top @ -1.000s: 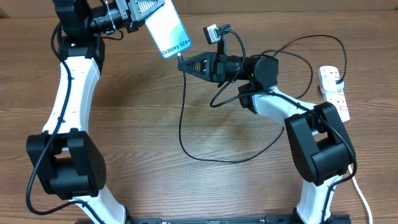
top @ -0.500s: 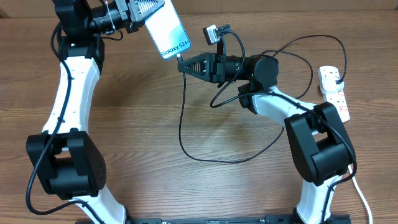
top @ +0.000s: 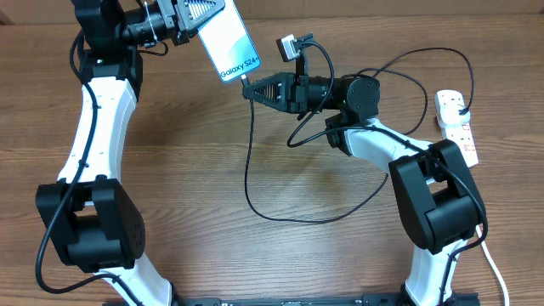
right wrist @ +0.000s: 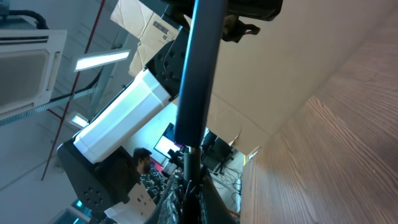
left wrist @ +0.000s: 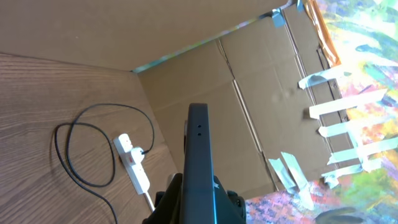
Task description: Plug charger to phone and switch on socket
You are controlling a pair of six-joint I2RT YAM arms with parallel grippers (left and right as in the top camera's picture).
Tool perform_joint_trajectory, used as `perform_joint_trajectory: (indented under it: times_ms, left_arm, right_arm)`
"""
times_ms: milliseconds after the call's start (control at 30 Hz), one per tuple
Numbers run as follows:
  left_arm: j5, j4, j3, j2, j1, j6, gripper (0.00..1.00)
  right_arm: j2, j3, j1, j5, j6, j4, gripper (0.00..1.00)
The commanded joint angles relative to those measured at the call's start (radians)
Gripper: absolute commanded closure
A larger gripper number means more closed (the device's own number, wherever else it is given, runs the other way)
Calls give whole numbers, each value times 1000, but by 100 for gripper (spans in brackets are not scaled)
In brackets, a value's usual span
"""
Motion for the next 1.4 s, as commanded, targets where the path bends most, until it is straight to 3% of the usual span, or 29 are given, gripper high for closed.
perform_joint_trajectory:
  times_ms: [0,1367]
  left_arm:
    - [71,8,9,-7,-16,21,94]
    - [219,8,9,-7,-62,70,92]
  right_arm:
    - [-3,16,2,30,4,-10,96]
    - [-3,16,2,56,-9,-34,96]
